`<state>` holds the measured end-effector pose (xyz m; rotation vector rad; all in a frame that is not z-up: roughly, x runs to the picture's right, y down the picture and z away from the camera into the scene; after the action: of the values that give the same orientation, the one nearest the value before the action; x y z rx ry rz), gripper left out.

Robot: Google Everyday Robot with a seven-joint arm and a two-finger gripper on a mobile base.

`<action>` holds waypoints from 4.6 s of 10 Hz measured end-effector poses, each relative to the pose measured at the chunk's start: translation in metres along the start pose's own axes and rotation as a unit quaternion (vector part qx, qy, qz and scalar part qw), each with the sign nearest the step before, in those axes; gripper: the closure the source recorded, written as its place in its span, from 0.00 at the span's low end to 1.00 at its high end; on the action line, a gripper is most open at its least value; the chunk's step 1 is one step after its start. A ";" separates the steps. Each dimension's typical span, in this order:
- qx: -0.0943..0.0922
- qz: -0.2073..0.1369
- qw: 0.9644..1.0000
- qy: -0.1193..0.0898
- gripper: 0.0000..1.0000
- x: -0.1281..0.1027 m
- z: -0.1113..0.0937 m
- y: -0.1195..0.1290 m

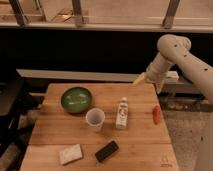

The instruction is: Wipe the white sponge on the table

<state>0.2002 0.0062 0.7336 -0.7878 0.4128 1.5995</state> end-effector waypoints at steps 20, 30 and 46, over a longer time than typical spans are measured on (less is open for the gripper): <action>-0.040 -0.517 0.855 -0.002 0.20 0.130 0.077 0.292; -0.088 -0.637 0.764 0.050 0.20 0.195 0.131 0.361; -0.096 -0.710 0.695 0.059 0.20 0.230 0.225 0.384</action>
<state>-0.2335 0.2483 0.6684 -0.9693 -0.3096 0.0960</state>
